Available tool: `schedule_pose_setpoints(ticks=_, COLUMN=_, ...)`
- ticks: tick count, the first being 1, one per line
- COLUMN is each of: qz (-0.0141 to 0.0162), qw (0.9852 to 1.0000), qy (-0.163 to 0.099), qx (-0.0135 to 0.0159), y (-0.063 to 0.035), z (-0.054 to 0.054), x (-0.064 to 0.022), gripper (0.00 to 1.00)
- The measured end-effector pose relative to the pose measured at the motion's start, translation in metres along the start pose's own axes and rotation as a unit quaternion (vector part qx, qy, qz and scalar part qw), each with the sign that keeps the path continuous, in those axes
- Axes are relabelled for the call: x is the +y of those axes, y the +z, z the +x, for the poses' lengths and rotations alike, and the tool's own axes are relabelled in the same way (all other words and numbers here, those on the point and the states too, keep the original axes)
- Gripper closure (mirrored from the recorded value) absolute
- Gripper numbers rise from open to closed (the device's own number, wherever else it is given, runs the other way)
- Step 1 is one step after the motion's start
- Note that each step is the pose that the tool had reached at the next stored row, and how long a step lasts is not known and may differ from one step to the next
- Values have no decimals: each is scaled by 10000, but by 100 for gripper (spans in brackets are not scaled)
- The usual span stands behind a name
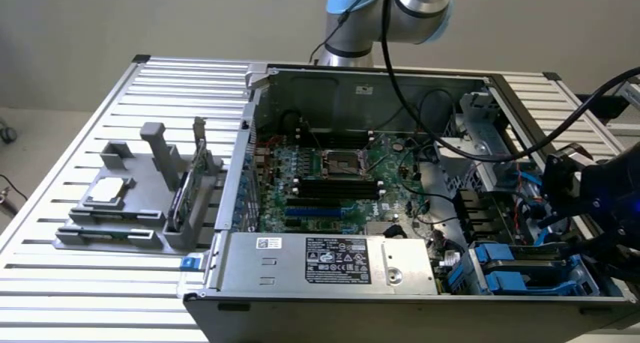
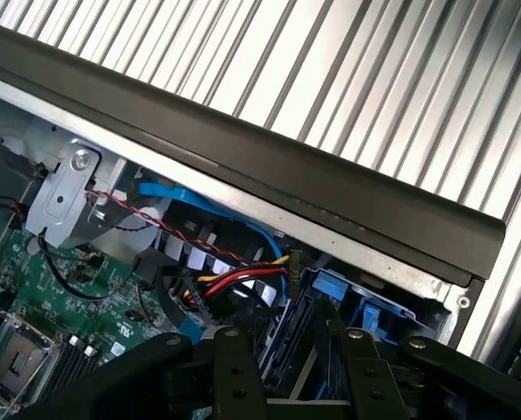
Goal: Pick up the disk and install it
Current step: 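Insert the first disk wire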
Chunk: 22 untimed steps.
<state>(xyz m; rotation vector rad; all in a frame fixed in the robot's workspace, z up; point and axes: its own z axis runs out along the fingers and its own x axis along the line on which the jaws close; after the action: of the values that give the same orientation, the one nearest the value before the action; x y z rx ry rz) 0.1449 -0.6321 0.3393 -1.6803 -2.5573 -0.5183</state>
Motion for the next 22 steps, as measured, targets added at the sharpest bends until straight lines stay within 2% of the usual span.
schedule_pose_setpoints(ticks=5, qz=-14, qw=10000, qy=80, qx=58, y=13, z=-17, x=-9, gripper=60)
schedule_pose_setpoints(ticks=10, qz=-43, qw=9998, qy=147, qx=124, y=33, z=-34, x=-20, gripper=60)
schedule_pose_setpoints(ticks=16, qz=-92, qw=9995, qy=213, qx=227, y=67, z=-48, x=-22, gripper=60)
schedule_pose_setpoints(ticks=22, qz=-104, qw=9991, qy=267, qx=302, y=101, z=-64, x=-17, gripper=60)
